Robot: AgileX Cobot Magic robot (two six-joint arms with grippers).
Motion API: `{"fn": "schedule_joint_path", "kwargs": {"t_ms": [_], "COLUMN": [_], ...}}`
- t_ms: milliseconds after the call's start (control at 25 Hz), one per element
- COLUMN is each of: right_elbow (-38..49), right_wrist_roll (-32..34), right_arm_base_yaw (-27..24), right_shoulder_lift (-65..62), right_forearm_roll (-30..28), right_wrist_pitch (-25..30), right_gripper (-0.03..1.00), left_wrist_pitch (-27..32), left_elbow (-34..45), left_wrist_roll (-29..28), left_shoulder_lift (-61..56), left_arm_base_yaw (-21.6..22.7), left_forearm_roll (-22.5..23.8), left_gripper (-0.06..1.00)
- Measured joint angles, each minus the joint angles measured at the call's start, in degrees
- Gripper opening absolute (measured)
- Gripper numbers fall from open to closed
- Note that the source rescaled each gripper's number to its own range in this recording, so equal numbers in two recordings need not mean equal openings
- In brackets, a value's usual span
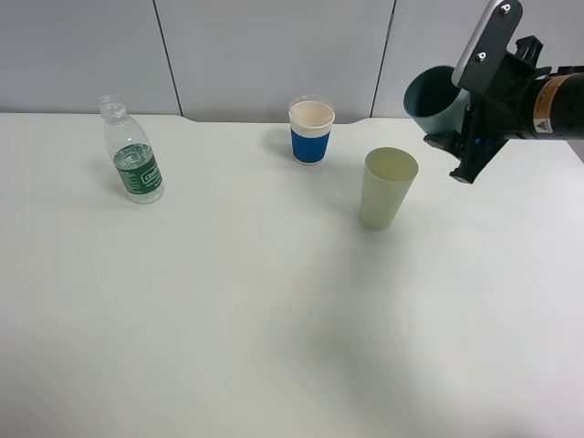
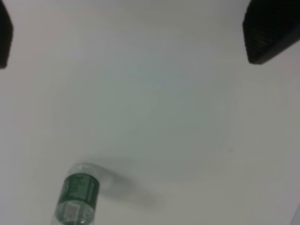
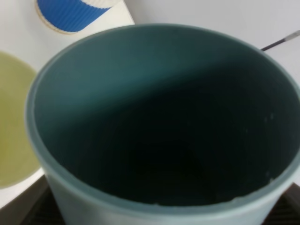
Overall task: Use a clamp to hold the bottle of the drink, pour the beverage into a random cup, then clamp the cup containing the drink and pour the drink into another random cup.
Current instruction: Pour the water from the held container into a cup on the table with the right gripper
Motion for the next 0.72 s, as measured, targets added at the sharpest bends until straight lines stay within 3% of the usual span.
{"fn": "schedule_joint_path", "kwargs": {"t_ms": [440, 720], "right_elbow": [-1.68, -1.82], "right_wrist_roll": [-0.78, -2.9], "right_arm_base_yaw": [4.78, 5.28], "right_shoulder_lift": [0.0, 0.0], "right_forearm_roll": [0.0, 0.0], "right_wrist_pitch": [7.21, 8.0], "right_gripper": [0.01, 0.01], "left_wrist_pitch": [0.0, 0.0], "left_elbow": [0.0, 0.0], "left_wrist_roll": [0.0, 0.0], "left_shoulder_lift": [0.0, 0.0], "left_arm_base_yaw": [0.0, 0.0], "left_forearm_roll": [0.0, 0.0], "left_gripper": [1.0, 1.0]}}
